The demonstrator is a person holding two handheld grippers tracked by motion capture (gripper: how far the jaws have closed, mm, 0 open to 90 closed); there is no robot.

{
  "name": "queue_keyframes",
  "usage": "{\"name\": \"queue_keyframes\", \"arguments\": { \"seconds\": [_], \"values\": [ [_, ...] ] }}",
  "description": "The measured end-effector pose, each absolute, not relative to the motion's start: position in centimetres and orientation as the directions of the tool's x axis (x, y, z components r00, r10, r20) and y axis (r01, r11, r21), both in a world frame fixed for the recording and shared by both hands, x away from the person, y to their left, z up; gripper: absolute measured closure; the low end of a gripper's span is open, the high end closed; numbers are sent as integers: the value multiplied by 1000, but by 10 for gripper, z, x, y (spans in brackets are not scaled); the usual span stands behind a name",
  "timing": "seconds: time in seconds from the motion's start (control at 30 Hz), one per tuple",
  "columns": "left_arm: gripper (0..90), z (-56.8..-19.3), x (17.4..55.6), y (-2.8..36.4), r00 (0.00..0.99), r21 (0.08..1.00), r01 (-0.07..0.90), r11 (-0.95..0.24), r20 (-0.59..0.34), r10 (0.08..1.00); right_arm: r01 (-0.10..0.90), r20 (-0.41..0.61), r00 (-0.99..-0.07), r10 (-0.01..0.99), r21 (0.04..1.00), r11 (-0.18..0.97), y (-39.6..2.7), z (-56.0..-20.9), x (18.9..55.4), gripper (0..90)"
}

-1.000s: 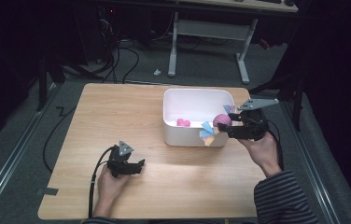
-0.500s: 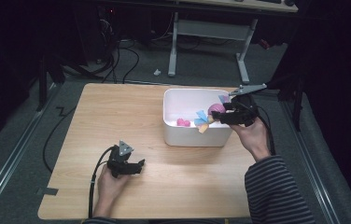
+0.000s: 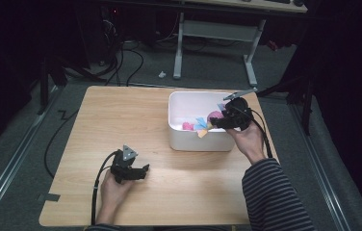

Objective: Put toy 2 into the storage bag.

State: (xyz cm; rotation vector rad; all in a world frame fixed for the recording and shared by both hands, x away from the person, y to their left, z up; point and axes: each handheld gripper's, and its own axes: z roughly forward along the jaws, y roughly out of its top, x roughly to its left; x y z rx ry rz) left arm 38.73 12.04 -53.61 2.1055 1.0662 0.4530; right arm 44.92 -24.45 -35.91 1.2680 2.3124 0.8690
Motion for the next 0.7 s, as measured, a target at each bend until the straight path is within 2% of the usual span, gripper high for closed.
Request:
{"name": "queue_keyframes", "arguments": {
  "seconds": [0.43, 0.57, 0.7],
  "values": [
    [196, -536, 387, 120, 596, 735, 549, -397, -11, 803, 651, -17, -525, 851, 636, 414, -244, -367, 450, 408],
    [196, -536, 387, 120, 596, 735, 549, -398, -11, 803, 639, -31, -520, 853, 649, 413, -247, -365, 448, 327],
    [193, -536, 387, 120, 596, 735, 549, -398, -11, 803, 621, -35, -516, 856, 673, 402, -252, -363, 441, 321]
  ]
}}
